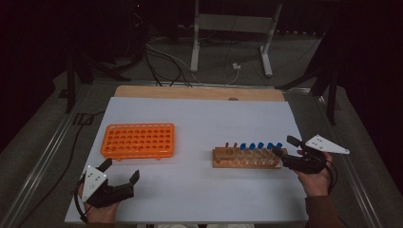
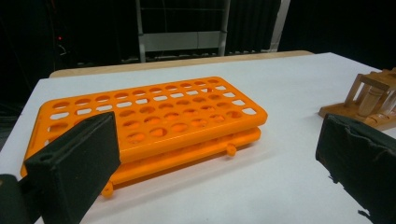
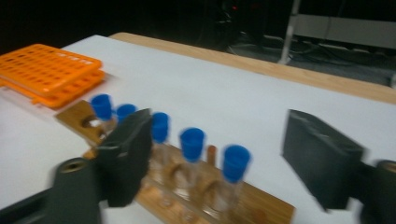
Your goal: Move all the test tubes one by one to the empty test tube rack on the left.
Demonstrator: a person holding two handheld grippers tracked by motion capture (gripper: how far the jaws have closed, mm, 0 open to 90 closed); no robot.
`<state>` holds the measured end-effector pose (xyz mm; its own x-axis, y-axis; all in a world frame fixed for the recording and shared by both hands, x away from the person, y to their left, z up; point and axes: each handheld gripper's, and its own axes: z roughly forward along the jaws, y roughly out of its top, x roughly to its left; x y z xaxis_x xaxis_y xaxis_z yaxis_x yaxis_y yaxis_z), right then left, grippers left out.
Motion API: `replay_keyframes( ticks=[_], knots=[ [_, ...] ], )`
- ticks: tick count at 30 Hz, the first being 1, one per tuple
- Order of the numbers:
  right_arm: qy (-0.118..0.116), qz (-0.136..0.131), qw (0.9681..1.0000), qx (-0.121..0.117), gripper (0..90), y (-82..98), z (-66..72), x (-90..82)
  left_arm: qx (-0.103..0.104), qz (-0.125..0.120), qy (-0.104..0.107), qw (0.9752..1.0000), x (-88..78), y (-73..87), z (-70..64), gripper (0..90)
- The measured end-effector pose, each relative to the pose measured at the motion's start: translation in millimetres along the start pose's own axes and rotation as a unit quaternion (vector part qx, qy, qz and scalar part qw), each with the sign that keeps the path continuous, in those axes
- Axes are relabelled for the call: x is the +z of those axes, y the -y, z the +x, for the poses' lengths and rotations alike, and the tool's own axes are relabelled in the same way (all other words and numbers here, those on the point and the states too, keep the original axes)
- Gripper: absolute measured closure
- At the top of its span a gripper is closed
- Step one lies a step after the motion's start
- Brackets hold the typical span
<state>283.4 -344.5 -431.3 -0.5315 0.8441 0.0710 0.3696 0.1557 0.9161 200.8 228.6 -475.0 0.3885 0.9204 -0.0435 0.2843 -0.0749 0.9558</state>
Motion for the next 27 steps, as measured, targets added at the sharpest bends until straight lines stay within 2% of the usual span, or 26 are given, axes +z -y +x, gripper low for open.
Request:
replay_keyframes(
  ticks=[3, 6, 8, 10, 13, 22, 27],
  knots=[
    [-0.016, 0.008, 0.9998, 0.013, 38.3, 5.2, -6.9, 2.1, 0.003, 0.002, 0.002, 1.0, 0.6, -0.1, -1.6, 0.8],
    [-0.004, 0.016, 0.9998, 0.011, 49.3, 11.3, -11.0, 4.5, 0.002, 0.002, 0.002, 1.0, 0.7, 0.0, -1.6, 0.8],
    [-0.01, 0.02, 0.9996, 0.016, 55.7, 15.2, -14.0, 6.1, 0.001, 0.001, 0.002, 1.0, 0.9, 0.2, -1.1, 0.8],
    [-0.018, 0.023, 0.9994, 0.018, 58.2, 18.6, -15.6, 8.2, 0.0, 0.001, 0.001, 1.0, 1.0, 0.3, -0.9, 0.8],
    [-0.023, 0.03, 0.9992, 0.01, 62.4, 22.2, -14.9, 12.2, 0.001, 0.002, 0.002, 1.0, 1.4, 0.4, -1.1, 0.8],
    [-0.015, 0.05, 0.9984, -0.023, 74.8, 25.5, -9.0, 20.4, 0.001, 0.004, 0.001, 1.0, 1.6, 0.4, -0.9, 0.8],
    [-0.016, 0.05, 0.9983, -0.024, 76.2, 27.5, -8.5, 20.8, 0.002, 0.004, 0.001, 1.0, 1.5, 0.4, -1.0, 0.8]
  ],
)
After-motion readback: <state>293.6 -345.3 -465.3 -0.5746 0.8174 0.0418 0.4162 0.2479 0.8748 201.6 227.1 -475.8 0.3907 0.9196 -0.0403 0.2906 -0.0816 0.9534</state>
